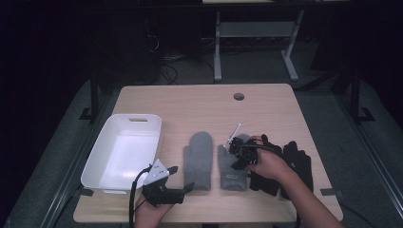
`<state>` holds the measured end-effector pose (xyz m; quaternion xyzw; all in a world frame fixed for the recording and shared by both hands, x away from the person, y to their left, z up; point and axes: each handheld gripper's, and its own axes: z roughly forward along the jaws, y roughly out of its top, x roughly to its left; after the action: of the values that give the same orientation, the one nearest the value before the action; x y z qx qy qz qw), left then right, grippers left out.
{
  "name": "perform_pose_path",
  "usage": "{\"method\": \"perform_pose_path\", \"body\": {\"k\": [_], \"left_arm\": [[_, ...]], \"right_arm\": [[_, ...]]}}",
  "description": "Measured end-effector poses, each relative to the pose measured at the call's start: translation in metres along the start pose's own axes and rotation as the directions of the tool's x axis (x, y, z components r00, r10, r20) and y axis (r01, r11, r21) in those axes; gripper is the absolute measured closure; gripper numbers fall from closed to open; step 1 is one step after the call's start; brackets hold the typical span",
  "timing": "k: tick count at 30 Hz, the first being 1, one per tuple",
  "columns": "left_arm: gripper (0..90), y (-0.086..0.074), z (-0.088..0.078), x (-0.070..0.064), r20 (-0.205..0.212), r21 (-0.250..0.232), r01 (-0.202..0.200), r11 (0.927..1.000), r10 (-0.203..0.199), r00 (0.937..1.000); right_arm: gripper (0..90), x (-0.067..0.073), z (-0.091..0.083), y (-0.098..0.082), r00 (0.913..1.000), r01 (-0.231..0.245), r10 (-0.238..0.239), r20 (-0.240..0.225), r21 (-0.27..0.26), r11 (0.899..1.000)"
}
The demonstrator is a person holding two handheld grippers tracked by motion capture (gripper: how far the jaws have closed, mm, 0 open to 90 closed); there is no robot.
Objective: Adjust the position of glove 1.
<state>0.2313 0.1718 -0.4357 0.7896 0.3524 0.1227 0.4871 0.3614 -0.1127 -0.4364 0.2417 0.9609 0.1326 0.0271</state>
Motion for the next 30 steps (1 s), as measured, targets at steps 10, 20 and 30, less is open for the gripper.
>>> {"method": "perform_pose_path", "body": {"k": [10,20,30], "left_arm": [[16.3,0.001,-0.001,-0.001,0.001,-0.002,-0.007,1.0000,0.007,1.0000],[20.0,0.002,-0.006,0.000,-0.006,-0.017,0.009,0.9998,-0.009,0.9999],[20.4,0.002,-0.009,-0.003,-0.007,-0.024,0.009,0.9997,-0.009,0.9999]], "right_arm": [[80.8,-0.006,-0.009,-0.003,0.9965,-0.059,0.057,-0.061,-0.028,0.998],[84.8,-0.002,-0.032,-0.007,0.9933,-0.066,0.058,-0.100,-0.086,0.994],[87.3,0.008,-0.062,0.001,0.9970,-0.027,0.017,-0.076,-0.133,0.991]]}}
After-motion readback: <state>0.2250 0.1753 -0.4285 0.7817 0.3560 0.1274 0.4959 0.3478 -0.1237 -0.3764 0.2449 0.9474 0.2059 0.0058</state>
